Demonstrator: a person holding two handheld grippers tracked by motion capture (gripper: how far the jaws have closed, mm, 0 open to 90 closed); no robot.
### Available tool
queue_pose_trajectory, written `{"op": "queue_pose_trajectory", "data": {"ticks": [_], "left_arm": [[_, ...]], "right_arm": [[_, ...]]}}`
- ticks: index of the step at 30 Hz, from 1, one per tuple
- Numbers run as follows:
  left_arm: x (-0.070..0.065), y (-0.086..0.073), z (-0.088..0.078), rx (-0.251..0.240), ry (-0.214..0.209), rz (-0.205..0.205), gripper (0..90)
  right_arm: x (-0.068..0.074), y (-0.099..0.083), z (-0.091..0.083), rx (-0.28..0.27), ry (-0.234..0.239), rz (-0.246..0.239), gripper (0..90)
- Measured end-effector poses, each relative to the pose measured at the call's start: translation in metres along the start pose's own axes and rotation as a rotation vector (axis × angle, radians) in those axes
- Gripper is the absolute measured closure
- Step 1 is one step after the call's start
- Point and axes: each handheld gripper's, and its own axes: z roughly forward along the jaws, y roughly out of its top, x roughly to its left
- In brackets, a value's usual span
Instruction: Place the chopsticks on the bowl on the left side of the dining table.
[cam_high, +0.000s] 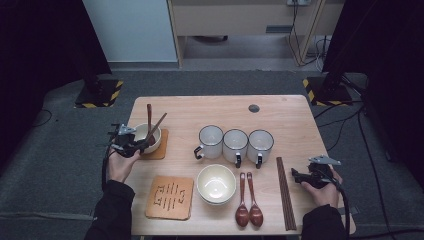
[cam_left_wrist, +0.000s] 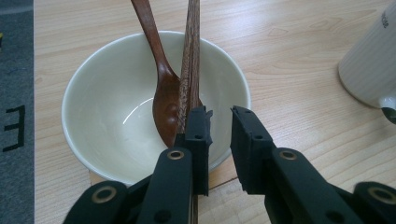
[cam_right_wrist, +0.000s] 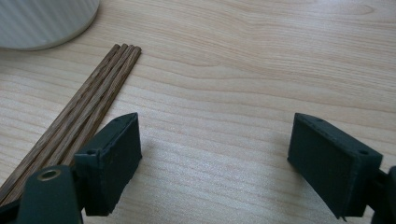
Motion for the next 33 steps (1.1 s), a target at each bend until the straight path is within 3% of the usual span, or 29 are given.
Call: {"op": "queue_pose_trajectory", "data": {"ticks": [19,33], "left_arm": [[0.0029,-0.0013,0.0008,0.024,0.017,-0.005,73.4],[0.01,-0.0047,0.0016,-0.002,0.048,-0.05,68.6]], "right_arm": [[0.0,0.0,0.0,0.0,0.0,0.0,17.2],[-0.0002,-0.0001,-0.0001,0.001,0.002,-0.004,17.2]]}}
